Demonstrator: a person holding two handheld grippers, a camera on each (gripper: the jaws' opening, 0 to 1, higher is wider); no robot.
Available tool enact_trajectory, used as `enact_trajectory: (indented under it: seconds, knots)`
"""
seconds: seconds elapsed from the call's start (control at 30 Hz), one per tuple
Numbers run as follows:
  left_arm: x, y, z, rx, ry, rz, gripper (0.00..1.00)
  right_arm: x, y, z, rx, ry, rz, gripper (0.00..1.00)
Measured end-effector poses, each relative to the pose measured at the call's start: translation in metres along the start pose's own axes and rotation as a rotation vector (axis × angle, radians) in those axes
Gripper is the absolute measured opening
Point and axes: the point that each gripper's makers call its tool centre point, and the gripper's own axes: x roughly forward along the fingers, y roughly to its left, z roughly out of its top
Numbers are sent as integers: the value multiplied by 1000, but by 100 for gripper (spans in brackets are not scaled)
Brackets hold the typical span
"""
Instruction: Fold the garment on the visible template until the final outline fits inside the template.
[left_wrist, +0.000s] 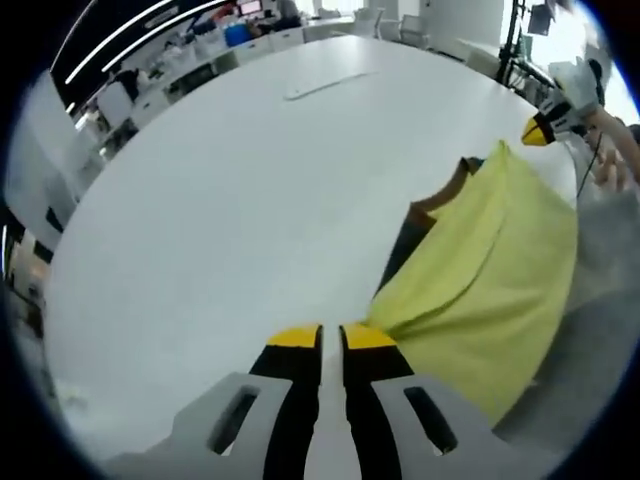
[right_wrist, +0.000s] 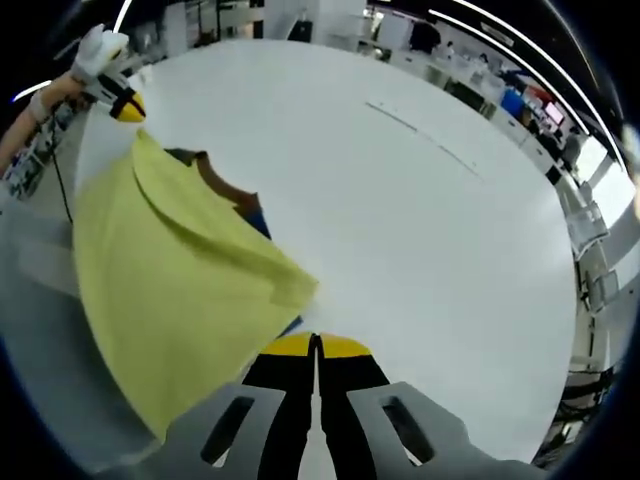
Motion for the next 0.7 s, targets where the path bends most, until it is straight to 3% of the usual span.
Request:
enact_trajectory:
  seconds: [0.2, 0.43, 0.7]
  knots:
    - [-4, 2, -7, -1, 4, 5, 8, -2, -1, 1, 1, -14, 1, 1]
    - [0, -8, -14, -10, 1, -52, 14, -1, -1, 4, 17, -52, 20, 2]
    - [6, -10, -26, -36, 26, -80, 15, 5, 5, 14, 81, -117, 80, 15]
